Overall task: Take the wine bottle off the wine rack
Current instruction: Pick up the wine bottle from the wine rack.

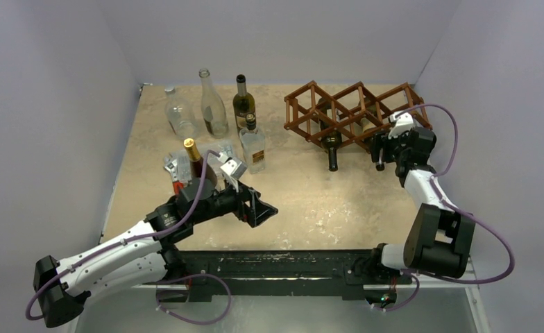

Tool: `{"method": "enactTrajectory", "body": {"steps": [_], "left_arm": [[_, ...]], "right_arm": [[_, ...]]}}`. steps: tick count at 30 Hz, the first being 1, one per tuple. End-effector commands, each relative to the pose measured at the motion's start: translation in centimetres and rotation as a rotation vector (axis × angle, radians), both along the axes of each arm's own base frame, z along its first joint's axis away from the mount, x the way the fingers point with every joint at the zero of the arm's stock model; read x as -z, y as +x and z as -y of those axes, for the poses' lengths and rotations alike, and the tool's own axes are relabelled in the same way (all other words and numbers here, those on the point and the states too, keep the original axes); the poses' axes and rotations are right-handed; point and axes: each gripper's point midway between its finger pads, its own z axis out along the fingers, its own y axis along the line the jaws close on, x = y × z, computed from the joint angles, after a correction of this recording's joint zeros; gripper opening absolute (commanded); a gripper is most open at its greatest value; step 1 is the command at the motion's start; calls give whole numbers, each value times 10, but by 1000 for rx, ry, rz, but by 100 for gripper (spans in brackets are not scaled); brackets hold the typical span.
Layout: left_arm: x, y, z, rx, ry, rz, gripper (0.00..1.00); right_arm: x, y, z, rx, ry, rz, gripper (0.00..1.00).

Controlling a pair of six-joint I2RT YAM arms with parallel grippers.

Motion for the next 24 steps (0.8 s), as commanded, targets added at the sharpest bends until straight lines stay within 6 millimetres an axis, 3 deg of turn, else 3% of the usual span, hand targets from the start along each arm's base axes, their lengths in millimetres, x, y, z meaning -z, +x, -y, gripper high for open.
{"method": "enactTrajectory", "body": {"steps": [1,10,24], "left_arm": [[-16,5,6,-13,-69,35,97],[-16,5,5,-17,-73,36,97],[-18,4,3,-20,-81,41,97]], "right_arm": [[-13,15,0,21,-5,78,72],[5,20,11,73,-25,46,63],[24,23,18,87,-44,-51,61]]}}
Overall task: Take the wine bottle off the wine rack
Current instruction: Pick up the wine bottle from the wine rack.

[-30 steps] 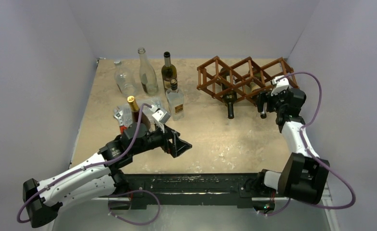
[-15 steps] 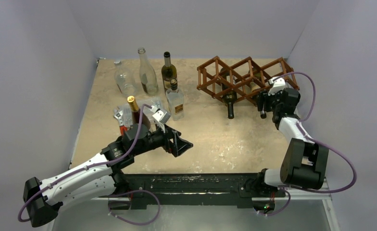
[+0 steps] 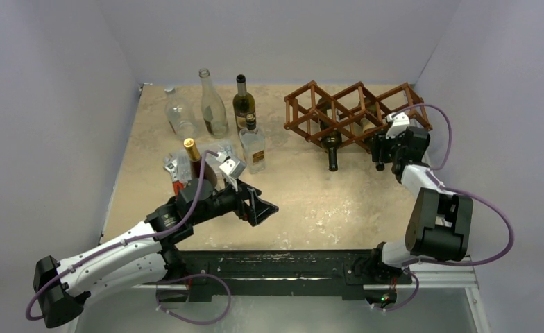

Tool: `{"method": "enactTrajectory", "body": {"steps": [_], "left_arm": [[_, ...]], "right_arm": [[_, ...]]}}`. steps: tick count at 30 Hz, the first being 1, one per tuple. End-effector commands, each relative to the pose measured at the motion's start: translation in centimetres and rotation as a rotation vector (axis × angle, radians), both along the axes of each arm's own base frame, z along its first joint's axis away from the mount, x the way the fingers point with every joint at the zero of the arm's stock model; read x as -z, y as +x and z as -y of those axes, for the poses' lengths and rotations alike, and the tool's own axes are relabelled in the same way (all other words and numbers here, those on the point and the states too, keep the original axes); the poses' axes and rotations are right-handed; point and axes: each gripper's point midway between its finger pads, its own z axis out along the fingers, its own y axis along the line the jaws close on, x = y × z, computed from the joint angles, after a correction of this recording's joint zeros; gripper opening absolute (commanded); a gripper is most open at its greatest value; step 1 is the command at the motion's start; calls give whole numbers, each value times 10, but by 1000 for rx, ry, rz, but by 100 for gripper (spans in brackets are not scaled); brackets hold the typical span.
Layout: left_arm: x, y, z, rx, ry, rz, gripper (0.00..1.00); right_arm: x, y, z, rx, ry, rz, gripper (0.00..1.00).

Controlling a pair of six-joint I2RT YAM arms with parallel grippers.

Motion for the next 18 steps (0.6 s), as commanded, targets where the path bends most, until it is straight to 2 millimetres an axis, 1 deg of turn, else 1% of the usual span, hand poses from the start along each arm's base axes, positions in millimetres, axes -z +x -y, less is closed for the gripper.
{"method": "enactTrajectory", "body": {"steps": [1,11,18], "left_arm": [[-14,0,1,-6,-52,22,97],[-17,-1,1,-3,-56,22,97],[-19,-1,1,-3,-58,22,97]], "right_arm": [[-6,10,7,21,-31,-3,61],[3,14,2,16,-52,-51,57],[10,17,0,18,-57,-81,56]]}}
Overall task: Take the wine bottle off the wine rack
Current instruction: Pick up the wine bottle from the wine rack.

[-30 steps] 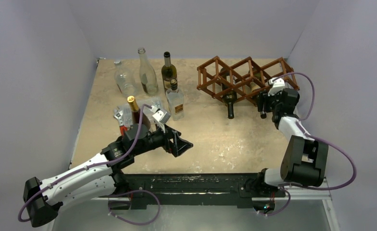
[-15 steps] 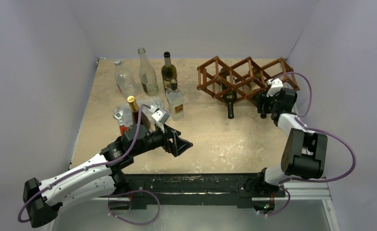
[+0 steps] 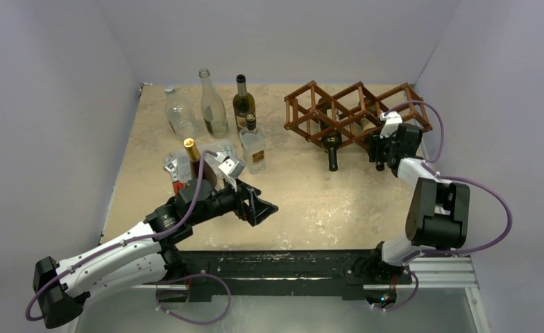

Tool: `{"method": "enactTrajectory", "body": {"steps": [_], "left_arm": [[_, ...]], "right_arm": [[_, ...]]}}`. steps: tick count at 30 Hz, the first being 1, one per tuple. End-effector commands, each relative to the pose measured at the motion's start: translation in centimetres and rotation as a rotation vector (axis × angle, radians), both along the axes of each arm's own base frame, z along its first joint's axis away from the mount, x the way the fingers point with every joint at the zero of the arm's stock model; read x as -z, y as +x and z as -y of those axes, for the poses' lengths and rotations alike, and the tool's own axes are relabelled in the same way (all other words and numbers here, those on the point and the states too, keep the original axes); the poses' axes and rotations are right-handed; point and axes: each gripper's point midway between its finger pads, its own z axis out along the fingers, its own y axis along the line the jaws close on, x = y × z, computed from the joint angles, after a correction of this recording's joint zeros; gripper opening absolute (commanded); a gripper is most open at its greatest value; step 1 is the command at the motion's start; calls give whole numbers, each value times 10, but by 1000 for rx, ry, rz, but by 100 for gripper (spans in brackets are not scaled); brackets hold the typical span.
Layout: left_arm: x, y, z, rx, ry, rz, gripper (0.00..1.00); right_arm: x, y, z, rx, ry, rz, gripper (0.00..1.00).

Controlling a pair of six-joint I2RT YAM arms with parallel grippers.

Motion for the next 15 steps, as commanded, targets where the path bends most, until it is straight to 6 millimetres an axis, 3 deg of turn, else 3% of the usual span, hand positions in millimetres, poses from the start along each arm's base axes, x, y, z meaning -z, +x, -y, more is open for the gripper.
{"method": "enactTrajectory", "body": {"steps": [1,11,15], "left_arm": [[-16,-1,2,-1,-51,15,97],[-17,0,1,-4,-49,14,97],[-21,-1,0,-5,-56,23,97]], "right_arm": [[-11,11,5,7,-34,16,56],[-3,11,4,1,-35,-23,49],[-4,11,4,-1,-34,-22,39]]}}
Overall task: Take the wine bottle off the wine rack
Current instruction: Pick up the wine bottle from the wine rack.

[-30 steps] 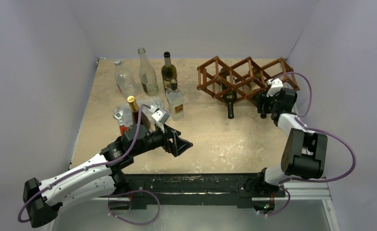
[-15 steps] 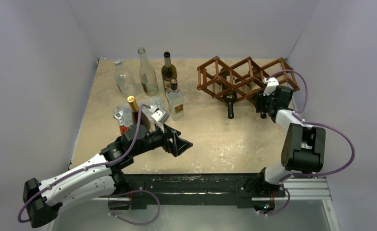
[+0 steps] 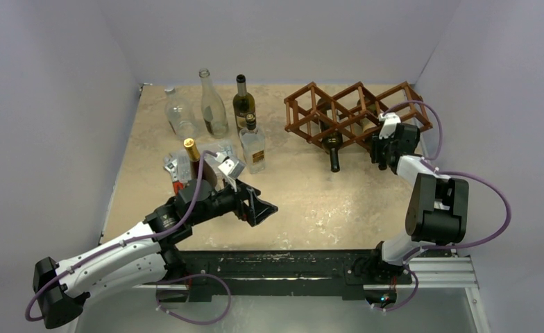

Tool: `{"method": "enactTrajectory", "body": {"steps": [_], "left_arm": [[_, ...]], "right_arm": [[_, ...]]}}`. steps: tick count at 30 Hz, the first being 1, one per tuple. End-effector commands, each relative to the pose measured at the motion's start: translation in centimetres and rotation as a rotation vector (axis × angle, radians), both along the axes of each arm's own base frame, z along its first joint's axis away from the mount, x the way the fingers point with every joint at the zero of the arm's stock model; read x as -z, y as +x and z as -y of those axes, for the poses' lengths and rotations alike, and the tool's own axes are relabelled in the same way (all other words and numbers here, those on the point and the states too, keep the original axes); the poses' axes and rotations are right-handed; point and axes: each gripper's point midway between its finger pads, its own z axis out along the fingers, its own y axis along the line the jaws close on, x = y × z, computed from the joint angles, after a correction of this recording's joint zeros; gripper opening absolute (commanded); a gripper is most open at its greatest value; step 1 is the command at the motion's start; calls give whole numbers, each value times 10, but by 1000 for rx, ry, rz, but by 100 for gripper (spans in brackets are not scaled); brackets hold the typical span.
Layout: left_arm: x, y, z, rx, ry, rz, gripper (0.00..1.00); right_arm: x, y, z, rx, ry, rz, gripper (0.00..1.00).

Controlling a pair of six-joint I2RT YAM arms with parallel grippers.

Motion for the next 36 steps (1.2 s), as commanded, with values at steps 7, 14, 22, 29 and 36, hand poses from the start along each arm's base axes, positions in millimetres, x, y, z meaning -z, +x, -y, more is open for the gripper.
{"method": "enactTrajectory", "body": {"steps": [7,14,22,29,36], "left_arm": [[-21,-1,-13,-24,29,48,97],[-36,3,-56,-132,155,131,97],[-32,-4,-55,-115,108,113,97],[-21,-13,-19,5,24,22,96],[-24,-16,-11,41,-8,40,96]], "right_arm": [[-23,14,-2,-18,4,64,2],[-28,12,-7,-15,42,77,0],[-44,7,-5,-7,63,118,0],[-56,-4,-2,-2,64,132,0],[-62,-20,-7,-6,84,125,0]]}}
